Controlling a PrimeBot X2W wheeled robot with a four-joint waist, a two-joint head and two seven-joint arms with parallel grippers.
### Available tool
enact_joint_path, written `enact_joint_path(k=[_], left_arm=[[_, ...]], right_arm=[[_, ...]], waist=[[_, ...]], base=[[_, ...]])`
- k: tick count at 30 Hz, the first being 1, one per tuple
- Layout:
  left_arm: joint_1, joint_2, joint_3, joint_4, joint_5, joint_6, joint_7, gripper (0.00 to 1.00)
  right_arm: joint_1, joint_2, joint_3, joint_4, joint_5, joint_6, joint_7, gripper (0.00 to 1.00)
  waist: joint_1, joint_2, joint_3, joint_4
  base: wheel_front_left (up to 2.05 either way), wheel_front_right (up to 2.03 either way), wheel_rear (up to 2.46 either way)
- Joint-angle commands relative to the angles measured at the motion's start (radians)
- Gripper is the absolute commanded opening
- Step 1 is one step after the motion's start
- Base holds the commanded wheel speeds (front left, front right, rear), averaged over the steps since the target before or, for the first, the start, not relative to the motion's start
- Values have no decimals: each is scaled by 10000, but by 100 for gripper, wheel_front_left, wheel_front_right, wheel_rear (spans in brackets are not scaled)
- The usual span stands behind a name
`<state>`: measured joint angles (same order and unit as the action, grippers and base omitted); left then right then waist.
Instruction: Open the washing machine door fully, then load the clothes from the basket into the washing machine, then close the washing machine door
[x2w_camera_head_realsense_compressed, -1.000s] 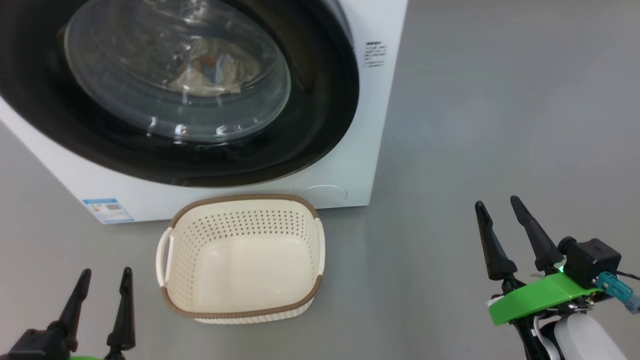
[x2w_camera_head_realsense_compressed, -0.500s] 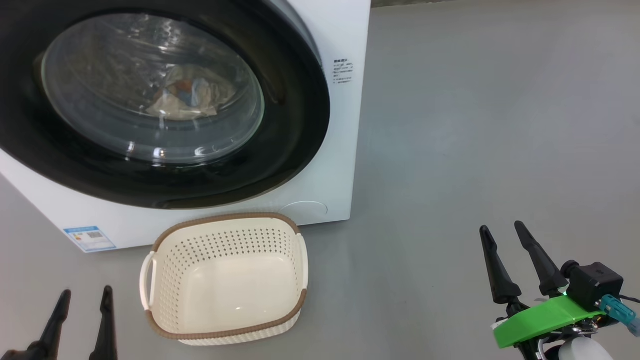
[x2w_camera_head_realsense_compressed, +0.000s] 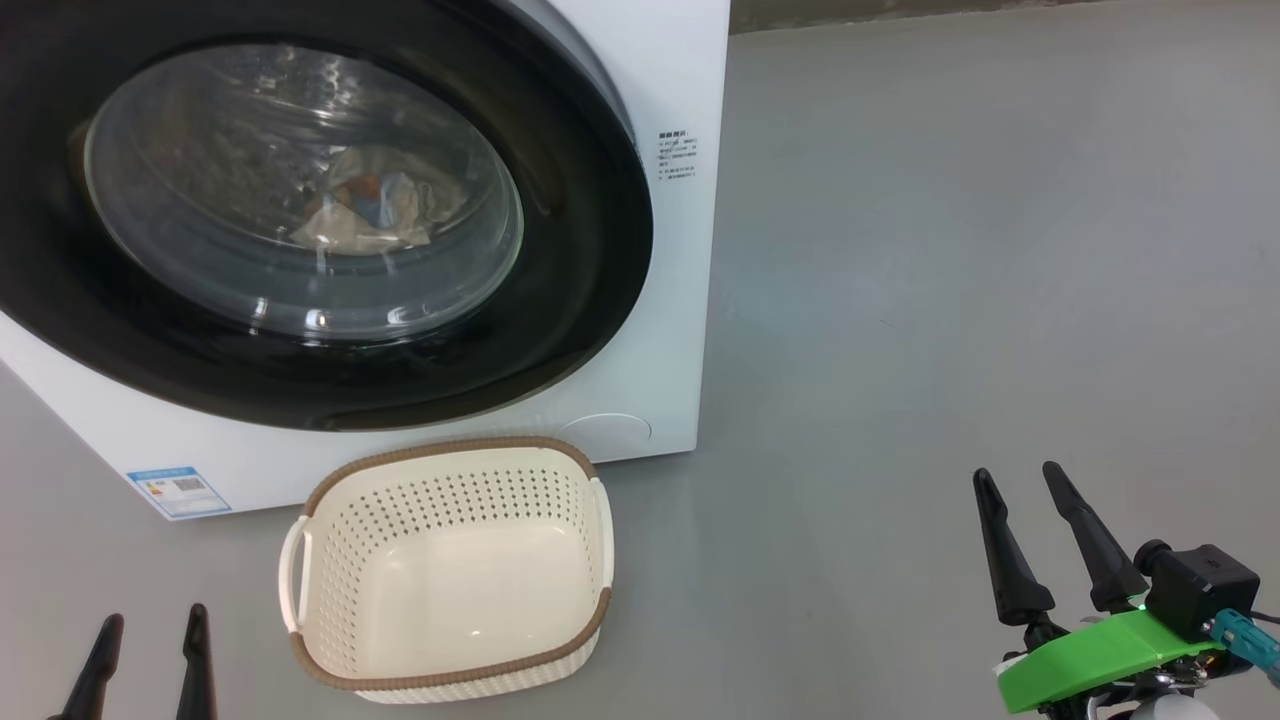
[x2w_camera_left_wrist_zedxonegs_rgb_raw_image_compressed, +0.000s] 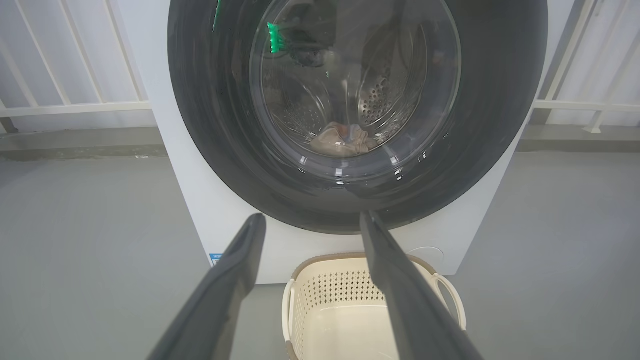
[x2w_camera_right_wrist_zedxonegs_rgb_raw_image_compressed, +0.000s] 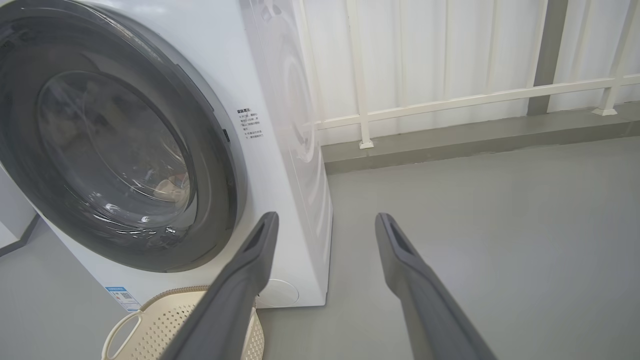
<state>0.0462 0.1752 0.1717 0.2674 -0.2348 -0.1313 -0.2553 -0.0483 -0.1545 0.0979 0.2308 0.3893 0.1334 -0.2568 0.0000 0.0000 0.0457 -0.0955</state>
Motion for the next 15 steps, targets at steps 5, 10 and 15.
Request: enact_joint_path(k=[5,10,15], left_arm=[[-52,169,385,-355,181,6,-65,100],[-24,170,404,-374,221,6,-65,100],[-24,136,400,-321,215,6,-65,100]], right_arm=[[71,-75,146,-265,90,-27,-49,100],[73,-71,165,-268,94,-27,-49,100],[89,-83,178,-266,96,-27,-49,100]], waist=[[0,0,-35,5],[0,0,-47,-10],[0,0,-94,-6]], base=[[0,0,0],[0,0,0],[0,0,0]])
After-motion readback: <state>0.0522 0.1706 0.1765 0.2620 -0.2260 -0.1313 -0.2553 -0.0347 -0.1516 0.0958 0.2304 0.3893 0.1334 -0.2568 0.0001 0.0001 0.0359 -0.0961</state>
